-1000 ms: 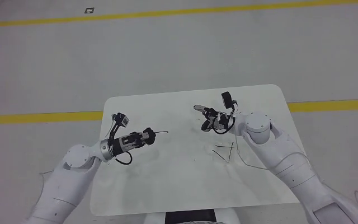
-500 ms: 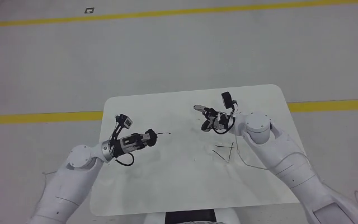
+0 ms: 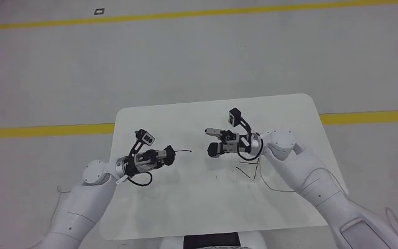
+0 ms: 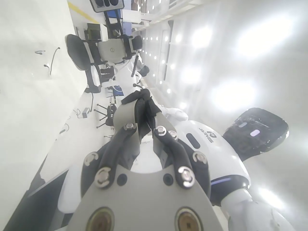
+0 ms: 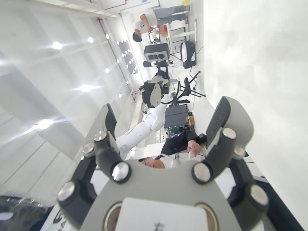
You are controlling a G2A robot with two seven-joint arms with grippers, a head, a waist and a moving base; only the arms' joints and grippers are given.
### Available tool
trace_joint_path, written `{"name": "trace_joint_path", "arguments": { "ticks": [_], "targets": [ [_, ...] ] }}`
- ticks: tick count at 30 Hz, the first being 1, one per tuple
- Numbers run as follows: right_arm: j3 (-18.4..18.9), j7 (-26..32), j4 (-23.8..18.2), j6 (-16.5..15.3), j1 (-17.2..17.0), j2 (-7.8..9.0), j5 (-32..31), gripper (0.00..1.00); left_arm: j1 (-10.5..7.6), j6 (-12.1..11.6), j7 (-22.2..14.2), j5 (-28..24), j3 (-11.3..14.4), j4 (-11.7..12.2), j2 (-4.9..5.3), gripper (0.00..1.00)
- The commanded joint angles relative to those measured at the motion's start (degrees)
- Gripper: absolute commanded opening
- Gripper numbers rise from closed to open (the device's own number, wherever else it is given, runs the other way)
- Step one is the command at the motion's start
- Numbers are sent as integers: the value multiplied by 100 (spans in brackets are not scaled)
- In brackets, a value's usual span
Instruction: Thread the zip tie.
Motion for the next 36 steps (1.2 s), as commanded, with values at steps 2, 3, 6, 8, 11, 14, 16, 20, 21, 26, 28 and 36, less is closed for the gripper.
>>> {"name": "trace_joint_path", "arguments": {
  "ticks": [2, 3, 6, 8, 11, 14, 16, 20, 21, 26, 28, 36],
  "targets": [
    [-3, -7, 12, -12, 9, -2, -6, 100, 2, 0, 3, 0, -3, -1, 2, 0],
    [-3, -7, 12, -12, 9, -2, -6, 100, 2, 0, 3, 0, -3, -1, 2, 0],
    [-3, -7, 12, -12, 9, -2, -6, 100, 2, 0, 3, 0, -3, -1, 2, 0],
    [-13, 225, -5, -70, -71, -25, 286, 100, 15, 92, 170, 29, 32, -76, -7, 0],
    [-38, 604, 138, -257, -80, -75, 663, 100, 39, 135, 167, -82, 38, -70, -17, 0],
    [-108, 908, 339, -418, -29, -142, 950, 100, 44, 144, 129, -106, 52, -24, -23, 0],
    [-160, 1081, 446, -588, 21, -193, 1095, 100, 39, 145, 117, -135, 62, 0, -30, 0],
    [-160, 1081, 446, -588, 21, -193, 1095, 100, 32, 150, 78, -144, 78, 5, -36, 0],
    [-160, 1081, 446, -588, 21, -193, 1095, 100, 32, 150, 78, -144, 78, 5, -36, 0],
    [-143, 759, 246, -614, -95, -206, 1012, 100, 32, 150, 78, -144, 78, 5, -36, 0],
    [-123, 654, 190, -650, -132, -220, 1048, 100, 32, 150, 78, -144, 78, 5, -36, 0],
    [-166, 444, 65, -709, -193, -291, 969, 54, 32, 150, 78, -144, 78, 5, -36, 0]
  ]
}}
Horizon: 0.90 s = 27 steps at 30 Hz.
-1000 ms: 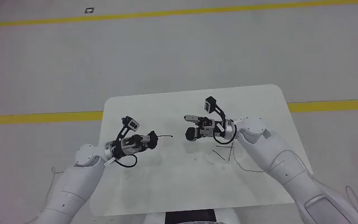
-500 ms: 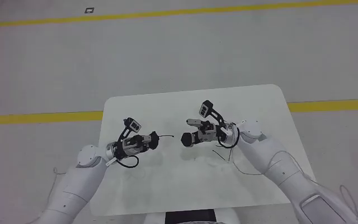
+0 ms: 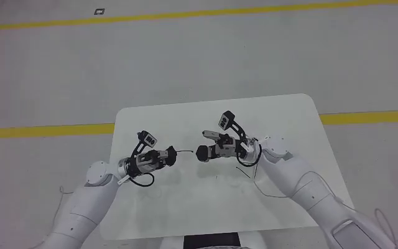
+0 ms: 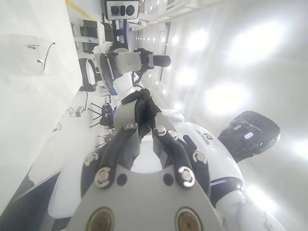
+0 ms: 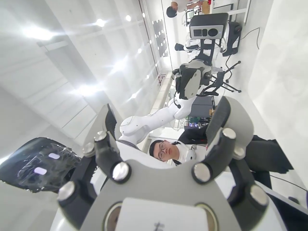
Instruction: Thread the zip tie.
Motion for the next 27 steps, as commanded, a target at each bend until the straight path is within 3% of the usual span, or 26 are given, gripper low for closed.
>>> {"name": "trace_joint_path", "arguments": {
  "ticks": [1, 4, 8, 27],
  "targets": [
    [-15, -14, 9, -9, -11, -13, -49, 45, 0, 0, 0, 0, 0, 0, 0, 0],
    [-27, 5, 52, -7, -39, -30, -81, 26, 0, 0, 0, 0, 0, 0, 0, 0],
    [-29, 56, 106, -1, -77, -55, -31, 20, 0, 0, 0, 0, 0, 0, 0, 0],
    [-115, 111, 240, -83, -74, -217, 10, 16, 0, 0, 0, 0, 0, 0, 0, 0]
  ]
}}
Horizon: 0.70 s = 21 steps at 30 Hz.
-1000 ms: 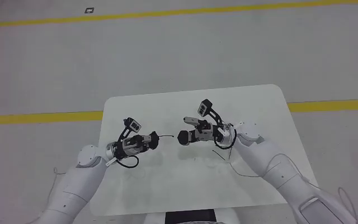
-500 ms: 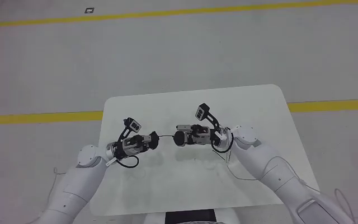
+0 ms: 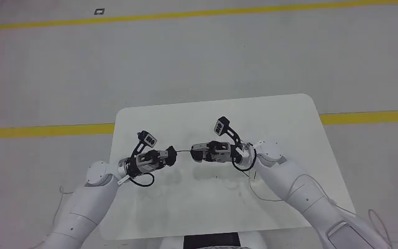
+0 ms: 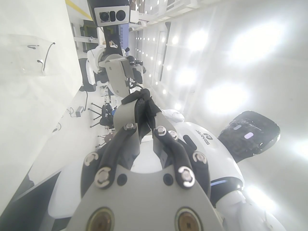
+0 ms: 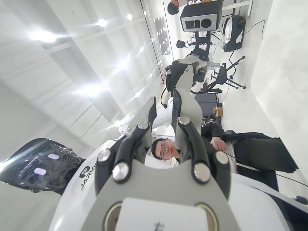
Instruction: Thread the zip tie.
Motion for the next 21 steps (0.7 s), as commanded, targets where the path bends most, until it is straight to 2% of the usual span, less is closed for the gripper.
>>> {"name": "trace_joint_path", "arguments": {
  "ticks": [1, 2, 6, 8, 21],
  "targets": [
    [-1, 5, 2, -9, 0, -14, -1, 14, 0, 0, 0, 0, 0, 0, 0, 0],
    [0, 7, 0, -14, 0, -20, -3, 10, 0, 0, 0, 0, 0, 0, 0, 0],
    [12, 17, -9, -36, -12, -40, -26, 7, 0, 0, 0, 0, 0, 0, 0, 0],
    [24, 15, -11, -48, -21, -47, -34, 0, 0, 0, 0, 0, 0, 0, 0, 0],
    [121, 27, -50, -55, -79, -72, -190, 2, 0, 0, 0, 0, 0, 0, 0, 0]
  ]
}}
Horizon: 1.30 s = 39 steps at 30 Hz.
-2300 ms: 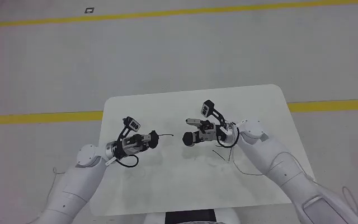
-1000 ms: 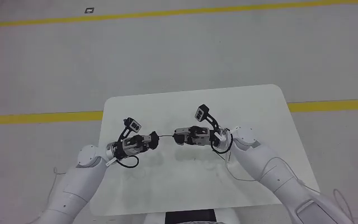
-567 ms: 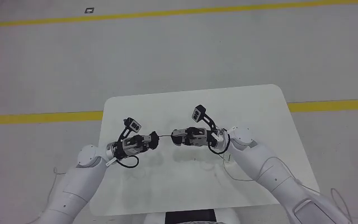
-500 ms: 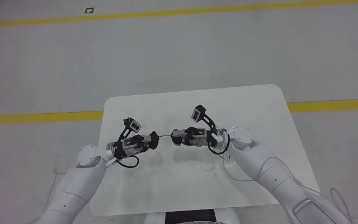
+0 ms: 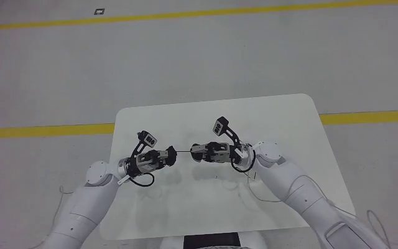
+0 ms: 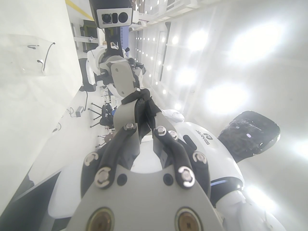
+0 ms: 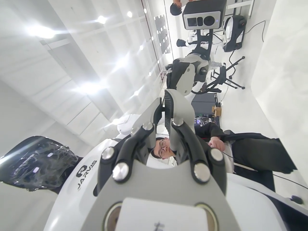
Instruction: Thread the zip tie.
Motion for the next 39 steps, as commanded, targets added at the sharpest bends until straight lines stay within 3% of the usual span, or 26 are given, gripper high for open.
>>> {"name": "trace_joint_path", "arguments": {
  "ticks": [1, 5, 10, 19, 24, 34, 35, 36, 37, 39],
  "targets": [
    [17, -6, -11, -2, -11, -2, -23, 3, 0, 0, 0, 0, 0, 0, 0, 0],
    [51, 3, -31, -20, -32, -6, -67, 13, 0, 0, 0, 0, 0, 0, 0, 0],
    [92, -8, -52, -17, -57, -13, -104, 13, 0, 0, 0, 0, 0, 0, 0, 0],
    [149, 69, -86, -113, -91, -27, -162, 9, 0, 0, 0, 0, 0, 0, 0, 0],
    [180, 67, -98, -125, -104, -32, -211, 0, 0, 0, 0, 0, 0, 0, 0, 0],
    [271, -31, -161, -93, -137, -23, -411, 0, 0, 0, 0, 0, 0, 0, 0, 0],
    [282, -39, -176, -88, -148, -21, -424, 0, 0, 0, 0, 0, 0, 0, 0, 15],
    [296, -41, -189, -81, -159, -18, -431, 0, 0, 0, 0, 0, 0, 0, 0, 85],
    [314, -42, -205, -74, -174, -14, -434, 0, 0, 0, 0, 0, 0, 0, 0, 100],
    [335, -39, -225, -62, -194, -10, -441, 0, 0, 0, 0, 0, 0, 0, 0, 100]
  ]
}}
